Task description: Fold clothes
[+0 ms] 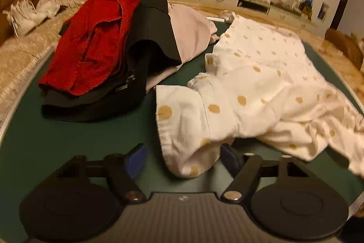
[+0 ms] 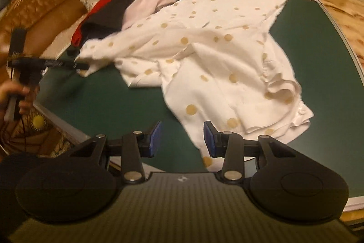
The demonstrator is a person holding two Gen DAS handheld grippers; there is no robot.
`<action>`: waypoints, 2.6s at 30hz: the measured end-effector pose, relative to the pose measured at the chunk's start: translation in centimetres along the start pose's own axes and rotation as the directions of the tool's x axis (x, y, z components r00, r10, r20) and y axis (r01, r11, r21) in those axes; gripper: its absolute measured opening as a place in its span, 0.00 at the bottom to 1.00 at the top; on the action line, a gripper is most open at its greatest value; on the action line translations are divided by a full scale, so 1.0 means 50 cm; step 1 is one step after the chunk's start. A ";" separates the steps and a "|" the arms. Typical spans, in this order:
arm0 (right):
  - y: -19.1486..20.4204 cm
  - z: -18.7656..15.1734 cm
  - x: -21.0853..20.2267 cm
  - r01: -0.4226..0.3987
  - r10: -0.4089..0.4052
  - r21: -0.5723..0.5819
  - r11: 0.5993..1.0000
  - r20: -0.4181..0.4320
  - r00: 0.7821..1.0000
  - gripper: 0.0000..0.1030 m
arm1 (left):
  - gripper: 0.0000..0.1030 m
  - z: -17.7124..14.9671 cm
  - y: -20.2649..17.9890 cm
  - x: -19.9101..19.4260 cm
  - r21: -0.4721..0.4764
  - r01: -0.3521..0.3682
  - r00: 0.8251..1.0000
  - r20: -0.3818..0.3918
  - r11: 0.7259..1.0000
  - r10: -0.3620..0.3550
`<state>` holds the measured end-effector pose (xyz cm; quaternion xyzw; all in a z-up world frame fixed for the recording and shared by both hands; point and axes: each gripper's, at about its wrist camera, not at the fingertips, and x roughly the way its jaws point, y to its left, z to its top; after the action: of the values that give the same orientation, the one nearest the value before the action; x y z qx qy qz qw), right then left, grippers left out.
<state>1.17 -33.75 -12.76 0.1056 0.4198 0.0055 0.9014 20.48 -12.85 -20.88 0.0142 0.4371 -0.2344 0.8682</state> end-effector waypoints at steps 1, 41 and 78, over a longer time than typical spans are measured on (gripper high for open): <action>0.011 -0.006 0.005 0.028 -0.028 -0.040 0.999 0.003 1.000 0.45 | 0.18 0.001 -0.001 0.000 -0.007 0.004 1.000 0.001 1.000 -0.004; -0.272 0.044 0.044 0.370 -0.369 -0.270 0.889 0.057 0.928 0.49 | 0.05 -0.047 -0.044 -0.159 0.006 -0.065 0.994 -0.083 0.998 0.065; -0.289 0.025 -0.043 -0.082 0.042 0.458 0.885 0.098 0.994 0.51 | 0.28 -0.084 -0.035 -0.150 -0.021 -0.079 0.996 -0.038 0.997 0.078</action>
<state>-0.41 -48.33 -13.14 0.3300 0.3667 -0.0700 0.8670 12.75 -10.46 -17.41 0.0261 0.4547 -0.1948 0.8687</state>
